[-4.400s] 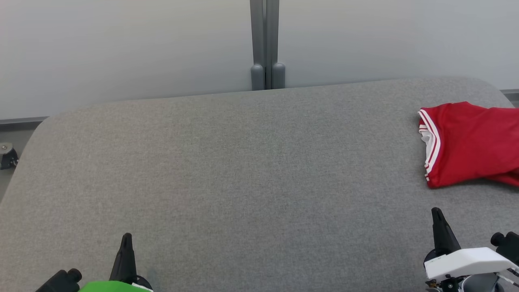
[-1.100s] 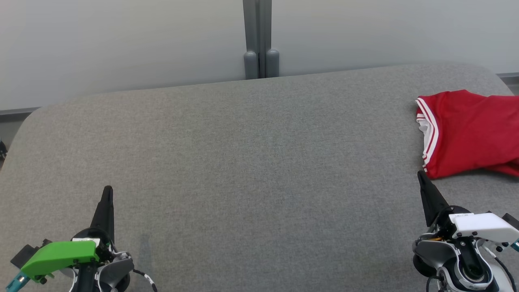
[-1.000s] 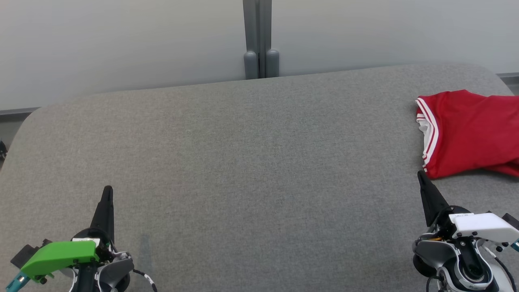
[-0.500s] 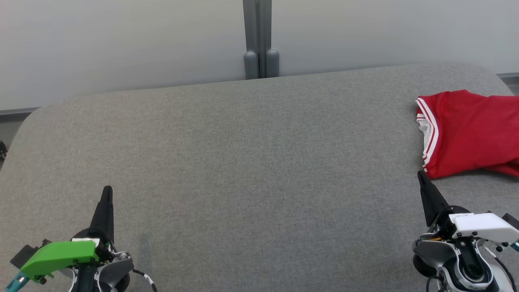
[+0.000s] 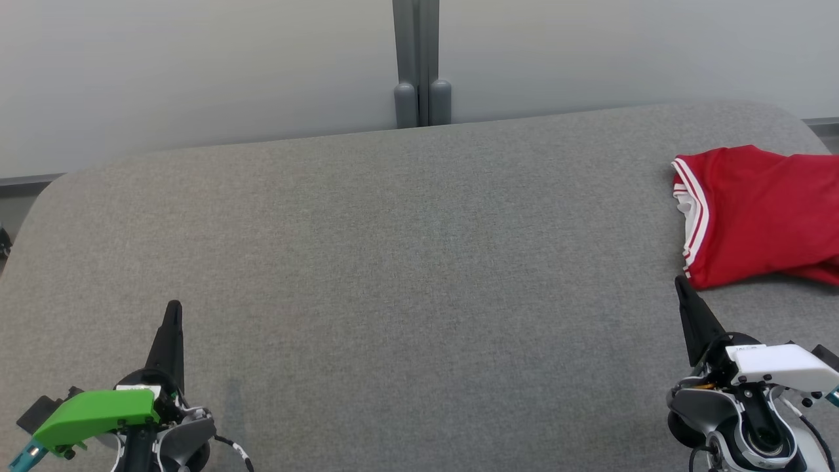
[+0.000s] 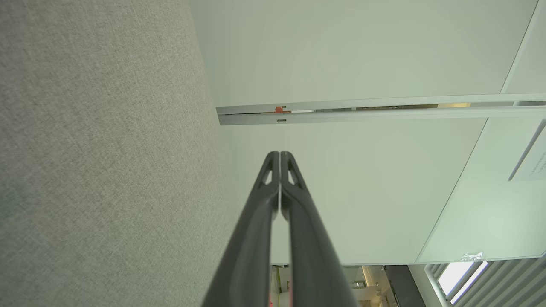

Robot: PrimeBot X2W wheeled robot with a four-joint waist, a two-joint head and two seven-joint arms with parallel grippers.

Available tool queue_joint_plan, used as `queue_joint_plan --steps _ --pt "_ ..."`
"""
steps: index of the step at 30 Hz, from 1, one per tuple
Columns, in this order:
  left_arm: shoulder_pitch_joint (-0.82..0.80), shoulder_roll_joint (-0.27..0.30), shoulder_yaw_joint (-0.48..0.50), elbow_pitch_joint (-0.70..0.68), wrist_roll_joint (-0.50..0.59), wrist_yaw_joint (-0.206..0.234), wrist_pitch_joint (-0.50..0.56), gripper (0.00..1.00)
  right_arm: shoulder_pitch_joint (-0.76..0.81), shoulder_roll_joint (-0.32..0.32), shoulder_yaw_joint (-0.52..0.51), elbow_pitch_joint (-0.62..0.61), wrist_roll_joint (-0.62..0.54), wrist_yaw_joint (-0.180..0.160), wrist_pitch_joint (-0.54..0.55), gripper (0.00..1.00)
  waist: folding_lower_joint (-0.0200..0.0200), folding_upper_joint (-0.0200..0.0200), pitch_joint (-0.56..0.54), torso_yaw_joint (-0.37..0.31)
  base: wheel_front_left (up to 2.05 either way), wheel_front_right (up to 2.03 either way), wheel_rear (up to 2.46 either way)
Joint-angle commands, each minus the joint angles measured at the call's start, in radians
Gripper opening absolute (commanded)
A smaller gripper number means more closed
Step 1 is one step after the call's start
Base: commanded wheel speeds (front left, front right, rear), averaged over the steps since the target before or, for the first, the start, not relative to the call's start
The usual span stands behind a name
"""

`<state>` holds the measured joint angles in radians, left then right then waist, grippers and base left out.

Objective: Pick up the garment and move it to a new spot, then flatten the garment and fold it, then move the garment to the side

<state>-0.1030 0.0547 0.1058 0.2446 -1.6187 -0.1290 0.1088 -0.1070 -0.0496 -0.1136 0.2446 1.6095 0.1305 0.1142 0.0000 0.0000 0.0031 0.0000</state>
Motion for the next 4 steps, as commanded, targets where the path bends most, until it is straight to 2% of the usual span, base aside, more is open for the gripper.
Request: queue_joint_plan --steps 1,4 --pt "-0.013 0.002 0.005 0.001 0.001 -0.004 0.003 0.0 -0.006 -0.001 -0.001 0.001 0.006 0.0 0.003 0.0 0.0 0.0 0.0 0.0 0.0 0.0 0.0" --pt "-0.013 0.002 0.005 0.002 0.001 -0.004 0.004 0.0 -0.006 -0.001 -0.001 0.001 0.006 0.0 0.004 0.0 0.0 0.0 0.0 0.0 0.0 0.0 0.0"
